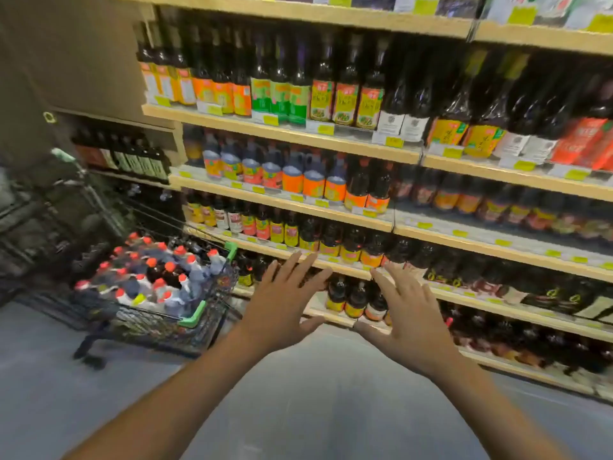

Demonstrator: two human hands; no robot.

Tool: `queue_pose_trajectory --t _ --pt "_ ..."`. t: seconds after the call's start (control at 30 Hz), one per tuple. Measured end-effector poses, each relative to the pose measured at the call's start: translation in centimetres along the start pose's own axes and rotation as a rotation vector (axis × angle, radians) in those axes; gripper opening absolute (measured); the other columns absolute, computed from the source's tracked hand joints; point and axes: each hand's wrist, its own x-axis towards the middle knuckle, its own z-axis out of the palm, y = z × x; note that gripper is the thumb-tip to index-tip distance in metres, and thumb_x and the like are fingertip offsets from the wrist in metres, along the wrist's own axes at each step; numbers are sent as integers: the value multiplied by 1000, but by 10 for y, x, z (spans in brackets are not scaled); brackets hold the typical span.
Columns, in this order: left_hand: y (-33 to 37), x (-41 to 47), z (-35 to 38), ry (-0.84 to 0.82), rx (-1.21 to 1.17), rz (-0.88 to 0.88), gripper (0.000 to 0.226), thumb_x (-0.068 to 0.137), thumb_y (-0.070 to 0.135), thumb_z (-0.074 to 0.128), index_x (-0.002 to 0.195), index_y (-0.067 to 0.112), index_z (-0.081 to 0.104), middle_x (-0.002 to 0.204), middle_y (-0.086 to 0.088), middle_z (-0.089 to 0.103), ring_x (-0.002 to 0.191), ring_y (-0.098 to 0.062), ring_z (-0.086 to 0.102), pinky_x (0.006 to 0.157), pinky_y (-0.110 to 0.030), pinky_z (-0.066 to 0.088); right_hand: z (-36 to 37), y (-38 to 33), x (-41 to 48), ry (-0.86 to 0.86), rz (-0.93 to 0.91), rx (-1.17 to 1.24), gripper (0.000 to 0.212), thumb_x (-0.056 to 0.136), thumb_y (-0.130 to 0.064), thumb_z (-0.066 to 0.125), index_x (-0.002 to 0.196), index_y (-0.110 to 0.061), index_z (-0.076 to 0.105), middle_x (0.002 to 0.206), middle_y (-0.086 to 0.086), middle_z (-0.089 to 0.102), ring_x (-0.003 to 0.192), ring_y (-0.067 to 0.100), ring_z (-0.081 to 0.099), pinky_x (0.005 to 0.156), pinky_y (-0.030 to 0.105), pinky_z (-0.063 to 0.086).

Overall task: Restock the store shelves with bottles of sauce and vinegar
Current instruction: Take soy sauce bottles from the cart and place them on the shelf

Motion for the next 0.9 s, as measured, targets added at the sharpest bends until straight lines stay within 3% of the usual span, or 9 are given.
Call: queue_pose_trajectory --t 0.2,0.37,0.6,0.9 --pt "-84 -39 22 -34 2 -168 85 92 70 49 162 41 11 174 1 3 160 -27 3 127 -57 15 43 -70 61 -90 -171 -7 97 80 -92 25 161 -42 6 171 -9 2 157 19 4 125 55 7" --pt "-165 -78 23 -75 -30 -306 85 92 69 53 162 39 17 174 1 4 160 -28 7 125 -56 14 75 -143 117 -153 -288 -56 95 81 -90 21 161 -40 7 171 -8 4 157 20 8 125 57 11" --pt "-272 -118 26 -154 21 -396 86 96 67 49 164 37 6 174 -1 -7 160 -28 -7 127 -58 6 103 -234 188 -177 -394 -118 92 85 -85 25 162 -38 8 171 -6 5 158 21 7 125 56 7" --pt "-364 -124 44 -223 -1 -471 84 98 63 49 164 36 5 174 -1 -7 160 -29 -7 127 -59 4 148 -300 275 -241 -477 -128 93 81 -85 25 161 -36 16 171 -5 8 157 23 13 123 59 6"
